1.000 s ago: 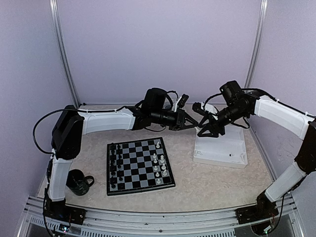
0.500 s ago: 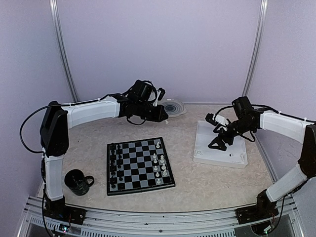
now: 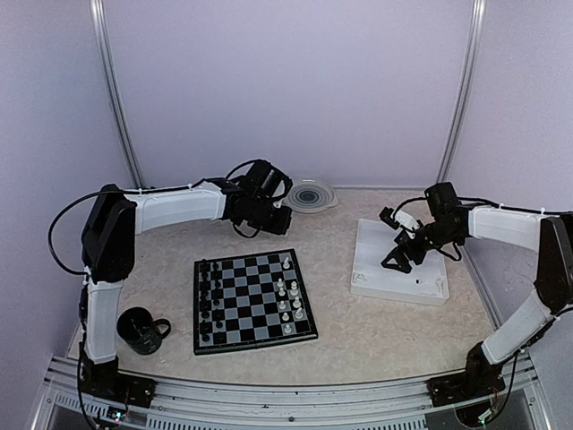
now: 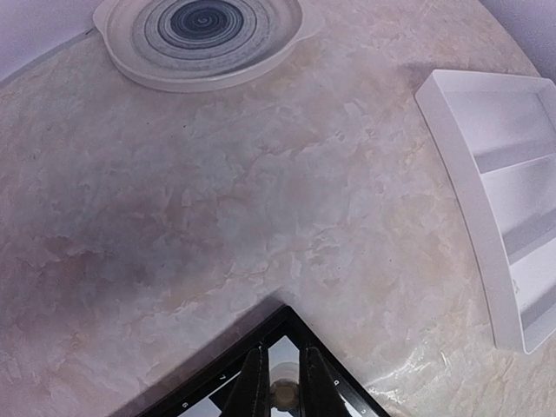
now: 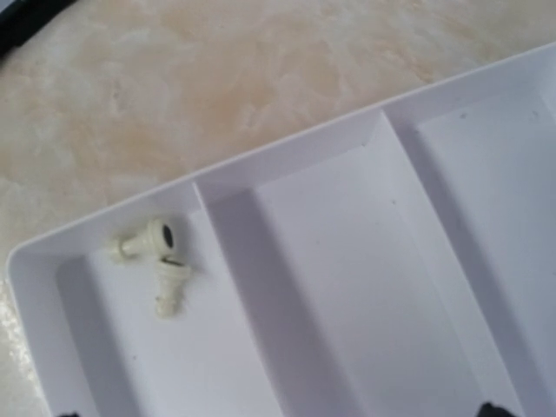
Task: Set up the chess pieces on the board
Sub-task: Place the rook at h1.
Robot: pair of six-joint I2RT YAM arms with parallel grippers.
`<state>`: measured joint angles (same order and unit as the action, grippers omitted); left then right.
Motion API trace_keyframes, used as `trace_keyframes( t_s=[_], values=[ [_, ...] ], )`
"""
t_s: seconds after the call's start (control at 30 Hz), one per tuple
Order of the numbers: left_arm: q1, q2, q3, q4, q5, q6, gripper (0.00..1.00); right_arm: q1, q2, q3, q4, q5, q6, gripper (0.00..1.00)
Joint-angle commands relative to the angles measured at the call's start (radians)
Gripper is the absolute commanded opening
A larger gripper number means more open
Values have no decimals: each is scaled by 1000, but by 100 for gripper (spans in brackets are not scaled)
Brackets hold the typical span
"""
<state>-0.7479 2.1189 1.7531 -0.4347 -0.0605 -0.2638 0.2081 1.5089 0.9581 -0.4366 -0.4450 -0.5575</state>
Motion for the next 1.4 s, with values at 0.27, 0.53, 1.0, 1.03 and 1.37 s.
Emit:
trace_keyframes(
  t_s=[0.27,0.53,1.0,1.03,1.37],
  values=[
    [-30,80,-14,-23,-19,0,5,-3,67,70,-47,-66,-5,99],
    [-42,107,-15,-22,-7,-13,6,-2,69,77,-59,-69,-8,99],
    [-42,122,-18,-35,-45,-19,10,-2,65,72,-70,-80,-11,99],
    [-42,122,-18,-35,-46,-20,10,-3,65,72,-70,-80,-11,99],
    [-42,140,-5,-38,-46,-25,14,-3,71,70,-70,-80,-13,99]
  ],
)
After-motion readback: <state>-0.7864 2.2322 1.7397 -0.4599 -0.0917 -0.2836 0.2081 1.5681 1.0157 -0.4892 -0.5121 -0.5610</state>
